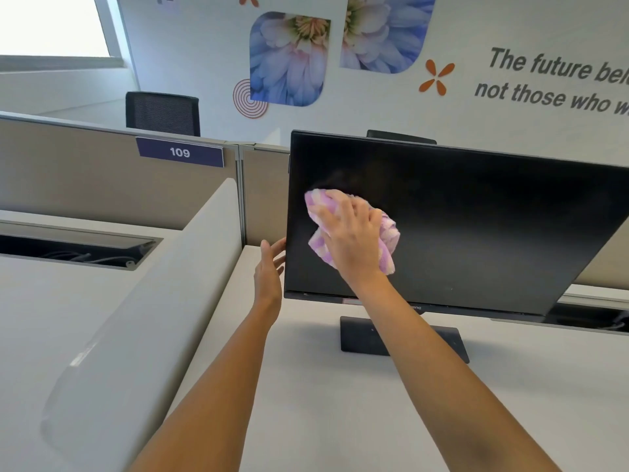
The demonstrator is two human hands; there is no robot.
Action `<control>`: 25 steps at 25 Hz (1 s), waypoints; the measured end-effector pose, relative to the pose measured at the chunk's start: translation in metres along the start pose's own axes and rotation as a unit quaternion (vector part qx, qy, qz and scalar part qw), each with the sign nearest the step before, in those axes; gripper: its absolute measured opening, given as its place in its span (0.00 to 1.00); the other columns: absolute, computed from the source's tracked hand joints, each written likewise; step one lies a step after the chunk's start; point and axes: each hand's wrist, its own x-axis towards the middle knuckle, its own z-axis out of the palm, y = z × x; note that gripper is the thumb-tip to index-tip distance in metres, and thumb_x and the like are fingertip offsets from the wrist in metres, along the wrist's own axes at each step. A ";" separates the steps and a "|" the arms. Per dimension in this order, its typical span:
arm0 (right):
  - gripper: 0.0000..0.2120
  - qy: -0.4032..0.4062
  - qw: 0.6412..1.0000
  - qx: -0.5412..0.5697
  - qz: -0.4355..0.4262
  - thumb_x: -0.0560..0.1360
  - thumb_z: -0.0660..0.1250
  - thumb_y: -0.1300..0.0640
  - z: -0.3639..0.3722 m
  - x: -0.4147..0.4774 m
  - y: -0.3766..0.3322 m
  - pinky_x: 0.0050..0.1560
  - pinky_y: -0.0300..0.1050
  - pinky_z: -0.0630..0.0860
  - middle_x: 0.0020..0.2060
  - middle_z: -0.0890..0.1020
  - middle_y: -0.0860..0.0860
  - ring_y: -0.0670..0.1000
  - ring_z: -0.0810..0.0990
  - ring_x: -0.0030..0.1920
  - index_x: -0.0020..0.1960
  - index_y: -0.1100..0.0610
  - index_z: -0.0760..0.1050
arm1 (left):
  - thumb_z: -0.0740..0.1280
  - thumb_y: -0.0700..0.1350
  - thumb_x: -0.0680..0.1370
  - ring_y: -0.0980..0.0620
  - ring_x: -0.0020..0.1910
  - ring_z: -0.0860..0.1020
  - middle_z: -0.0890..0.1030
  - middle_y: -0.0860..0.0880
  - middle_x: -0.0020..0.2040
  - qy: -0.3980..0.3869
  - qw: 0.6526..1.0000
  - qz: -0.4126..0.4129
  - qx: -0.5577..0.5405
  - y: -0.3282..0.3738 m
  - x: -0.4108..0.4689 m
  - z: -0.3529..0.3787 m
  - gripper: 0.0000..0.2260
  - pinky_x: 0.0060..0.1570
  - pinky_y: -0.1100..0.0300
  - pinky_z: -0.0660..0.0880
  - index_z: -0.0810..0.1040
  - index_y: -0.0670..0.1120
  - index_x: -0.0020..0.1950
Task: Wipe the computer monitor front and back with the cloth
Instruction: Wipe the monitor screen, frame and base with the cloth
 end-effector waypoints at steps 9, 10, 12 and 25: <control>0.27 -0.134 0.962 0.023 -0.238 0.62 0.76 0.54 0.027 -0.088 -0.044 0.44 0.51 0.76 0.57 0.67 0.51 0.54 0.72 0.51 0.59 0.48 0.73 | 0.38 0.61 0.80 0.51 0.61 0.75 0.80 0.50 0.58 -0.025 0.999 -0.036 -0.031 0.002 0.008 -0.012 0.31 0.66 0.56 0.65 0.79 0.51 0.57; 0.25 -0.151 0.955 0.034 -0.254 0.59 0.77 0.55 0.029 -0.099 -0.040 0.43 0.51 0.75 0.57 0.70 0.51 0.54 0.73 0.50 0.55 0.48 0.75 | 0.38 0.60 0.80 0.52 0.61 0.75 0.80 0.51 0.58 -0.021 0.999 -0.035 -0.030 0.002 0.009 -0.012 0.31 0.66 0.56 0.64 0.79 0.52 0.56; 0.24 -0.180 0.945 0.025 -0.271 0.58 0.77 0.57 0.031 -0.115 -0.024 0.42 0.51 0.74 0.56 0.74 0.50 0.55 0.74 0.48 0.52 0.48 0.75 | 0.38 0.60 0.81 0.51 0.62 0.74 0.80 0.52 0.57 -0.014 0.999 -0.033 -0.024 0.002 0.009 -0.012 0.31 0.67 0.54 0.63 0.79 0.52 0.56; 0.39 -0.296 0.943 0.111 -0.107 0.53 0.80 0.46 0.026 -0.116 -0.063 0.41 0.49 0.78 0.51 0.79 0.51 0.56 0.79 0.41 0.62 0.51 0.73 | 0.42 0.55 0.83 0.54 0.58 0.74 0.78 0.54 0.54 -0.002 1.000 -0.022 0.001 -0.001 0.006 -0.007 0.23 0.65 0.55 0.64 0.77 0.52 0.57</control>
